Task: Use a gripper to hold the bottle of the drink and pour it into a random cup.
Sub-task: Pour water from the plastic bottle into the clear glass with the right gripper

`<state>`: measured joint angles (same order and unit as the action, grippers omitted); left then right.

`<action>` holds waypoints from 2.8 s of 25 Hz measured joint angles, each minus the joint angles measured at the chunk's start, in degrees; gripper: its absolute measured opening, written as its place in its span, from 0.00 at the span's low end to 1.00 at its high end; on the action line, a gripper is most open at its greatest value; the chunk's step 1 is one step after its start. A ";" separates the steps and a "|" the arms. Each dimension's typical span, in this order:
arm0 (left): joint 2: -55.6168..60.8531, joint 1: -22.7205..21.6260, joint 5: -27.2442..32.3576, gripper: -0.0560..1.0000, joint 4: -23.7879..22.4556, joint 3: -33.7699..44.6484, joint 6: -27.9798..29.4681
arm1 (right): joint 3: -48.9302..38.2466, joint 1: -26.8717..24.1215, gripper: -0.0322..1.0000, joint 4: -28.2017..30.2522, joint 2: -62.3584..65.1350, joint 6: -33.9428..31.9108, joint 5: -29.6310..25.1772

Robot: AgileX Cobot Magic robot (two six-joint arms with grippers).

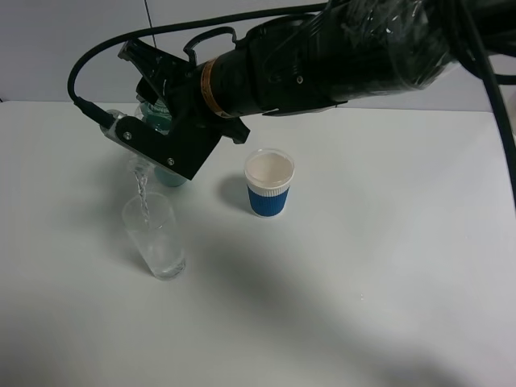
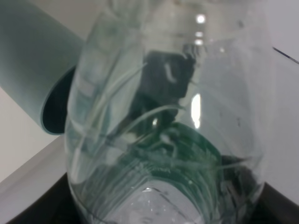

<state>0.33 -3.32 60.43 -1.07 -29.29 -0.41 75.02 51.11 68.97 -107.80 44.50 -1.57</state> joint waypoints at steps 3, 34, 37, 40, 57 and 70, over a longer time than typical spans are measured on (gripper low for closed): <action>0.00 0.00 0.00 0.98 0.00 0.00 0.00 | 0.00 0.00 0.56 0.00 0.00 0.00 0.00; 0.00 0.00 0.00 0.98 0.00 0.00 0.00 | 0.00 -0.04 0.56 0.00 0.00 2.57 1.08; 0.00 0.00 0.00 0.98 0.00 0.00 0.00 | 0.00 -0.04 0.56 0.00 0.00 2.57 1.57; 0.00 0.00 0.00 0.98 0.00 0.00 0.00 | 0.00 -0.04 0.56 0.00 0.00 2.57 1.57; 0.00 0.00 0.00 0.98 0.00 0.00 0.00 | 0.00 0.18 0.56 0.00 0.00 2.57 1.57; 0.00 0.00 0.00 0.98 0.00 0.00 0.00 | 0.00 1.32 0.56 0.00 0.00 3.53 1.17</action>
<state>0.33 -3.32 60.43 -1.07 -29.29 -0.41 75.02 52.43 68.97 -107.80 48.03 -0.40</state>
